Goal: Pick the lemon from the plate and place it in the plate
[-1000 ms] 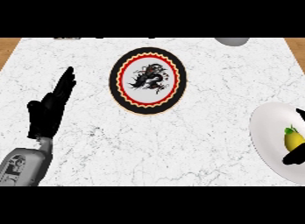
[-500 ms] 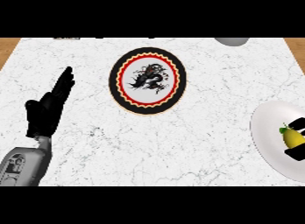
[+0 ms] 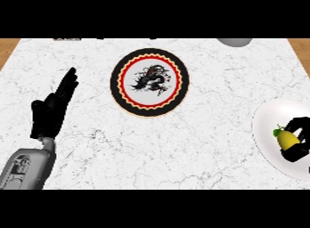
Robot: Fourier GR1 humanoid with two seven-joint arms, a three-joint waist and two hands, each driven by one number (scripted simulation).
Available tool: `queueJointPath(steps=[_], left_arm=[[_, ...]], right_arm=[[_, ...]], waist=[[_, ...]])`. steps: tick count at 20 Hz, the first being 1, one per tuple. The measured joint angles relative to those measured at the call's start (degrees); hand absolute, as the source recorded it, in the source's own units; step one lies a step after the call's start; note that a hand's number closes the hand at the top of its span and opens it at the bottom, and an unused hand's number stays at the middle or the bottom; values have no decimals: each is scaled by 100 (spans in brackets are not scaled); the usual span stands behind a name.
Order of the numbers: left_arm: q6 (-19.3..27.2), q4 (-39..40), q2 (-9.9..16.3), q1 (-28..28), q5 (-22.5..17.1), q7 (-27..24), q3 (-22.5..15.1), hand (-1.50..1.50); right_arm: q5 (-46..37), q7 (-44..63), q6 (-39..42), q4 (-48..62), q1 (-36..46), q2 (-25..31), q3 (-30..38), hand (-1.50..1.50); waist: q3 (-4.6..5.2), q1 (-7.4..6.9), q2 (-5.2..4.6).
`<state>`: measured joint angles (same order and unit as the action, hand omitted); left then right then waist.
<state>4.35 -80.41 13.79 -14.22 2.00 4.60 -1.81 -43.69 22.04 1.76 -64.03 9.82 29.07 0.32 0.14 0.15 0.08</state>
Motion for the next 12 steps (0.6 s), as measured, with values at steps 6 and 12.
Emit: queueJointPath(steps=[6, 12], left_arm=[[-86, -69, 24, 43, -18, 50, 58, 0], [-98, -133, 34, 82, -6, 62, 96, 0]], right_arm=[[-646, 1365, -53, -1403, -119, -999, -842, 150], [-1474, 1744, -776, -2631, -50, -1303, -1298, 150]], waist=[[1, 14, 15], [-8, 22, 27]])
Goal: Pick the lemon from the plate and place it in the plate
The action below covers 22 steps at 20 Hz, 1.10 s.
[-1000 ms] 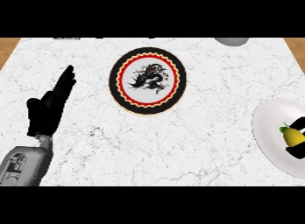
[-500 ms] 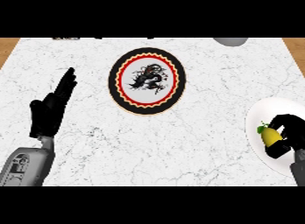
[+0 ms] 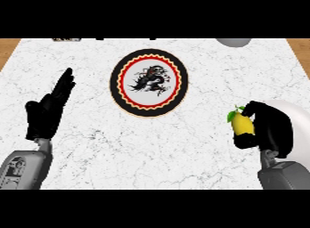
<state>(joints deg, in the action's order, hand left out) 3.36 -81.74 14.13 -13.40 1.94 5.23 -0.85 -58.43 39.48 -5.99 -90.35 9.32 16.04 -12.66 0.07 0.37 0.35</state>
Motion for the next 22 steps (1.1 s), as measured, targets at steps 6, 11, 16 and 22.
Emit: queueJointPath(steps=[6, 11, 16, 22], left_arm=[[43, -18, -96, -79, 67, 94, -46, 0], [58, 121, -203, -111, 149, -38, -66, 0], [-13, 164, -214, -144, 137, -67, -9, 0], [-40, 25, -273, -79, 198, -10, -51, 0]], right_arm=[[-422, 3, -48, -1027, 424, -107, -348, 150], [-461, -195, -168, -792, 1078, -598, -547, 150], [-250, -133, -125, 116, 2076, -1244, -451, 150], [313, -399, -709, 1828, 3141, -1518, -274, 150]], waist=[[-2, -17, -11], [-4, -61, -32], [-4, -102, -45], [-6, -158, -59]])
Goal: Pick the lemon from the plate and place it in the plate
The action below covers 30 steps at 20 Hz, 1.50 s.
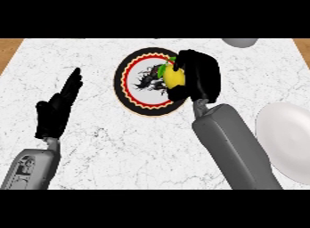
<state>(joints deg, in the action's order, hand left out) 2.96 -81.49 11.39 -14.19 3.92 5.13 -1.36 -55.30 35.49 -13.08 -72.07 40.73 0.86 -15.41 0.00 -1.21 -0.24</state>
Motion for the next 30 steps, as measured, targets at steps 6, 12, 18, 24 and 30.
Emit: queueJointPath(steps=[6, 12, 18, 24, 30], left_arm=[[-75, 25, -12, -134, 6, 45, 9, 0], [-122, 159, -78, -351, 52, 53, -52, 0], [-166, 262, -151, -542, 81, 11, -109, 0], [-142, 244, -214, -540, 139, 4, -167, 0], [-121, 350, -192, -459, 144, -90, -89, 0]], right_arm=[[507, -181, -583, 1942, 1075, -65, -100, 150], [926, -13, -912, 3453, 1740, -80, -409, -150], [1927, -328, -1397, 4186, 1823, -84, -414, -150], [2791, -1039, -1930, 4407, 1811, -85, -338, -150], [3660, -1841, -2832, 4066, 1732, -85, 8, -150]], waist=[[1, -110, -35], [1, -269, -85], [-4, -451, -142], [-10, -523, -159], [-11, -412, -125]])
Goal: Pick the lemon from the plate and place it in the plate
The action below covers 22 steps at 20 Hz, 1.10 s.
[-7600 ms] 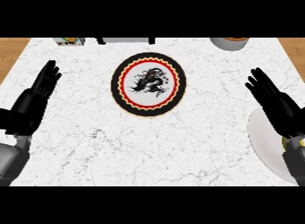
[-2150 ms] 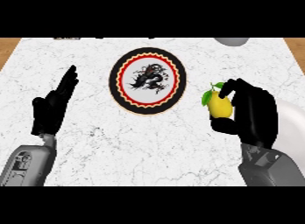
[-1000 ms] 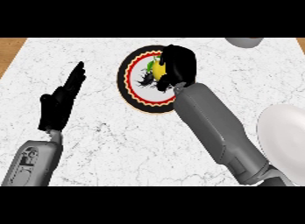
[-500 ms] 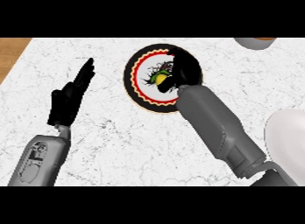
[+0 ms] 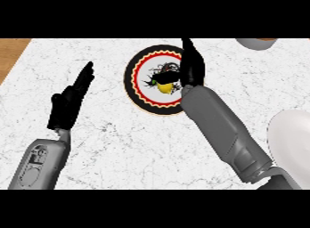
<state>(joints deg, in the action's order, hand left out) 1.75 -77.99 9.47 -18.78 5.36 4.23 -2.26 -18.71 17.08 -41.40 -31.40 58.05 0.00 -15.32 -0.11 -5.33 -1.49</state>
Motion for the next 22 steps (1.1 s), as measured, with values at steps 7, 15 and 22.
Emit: queueJointPath(steps=[7, 15, 22], left_arm=[[66, -100, 84, 98, -34, 142, 191, 0], [-13, -449, 242, 440, -111, 251, 393, 0], [-4, -303, 125, 468, 15, 88, 390, 0]], right_arm=[[713, -745, -774, -442, -478, 32, 477, -150], [1010, -1122, -266, -2048, -2014, 659, 647, -150], [1142, -1156, 504, -3244, -3098, 1286, 839, -150]], waist=[[4, 325, 99], [10, 555, 167], [11, 567, 159]])
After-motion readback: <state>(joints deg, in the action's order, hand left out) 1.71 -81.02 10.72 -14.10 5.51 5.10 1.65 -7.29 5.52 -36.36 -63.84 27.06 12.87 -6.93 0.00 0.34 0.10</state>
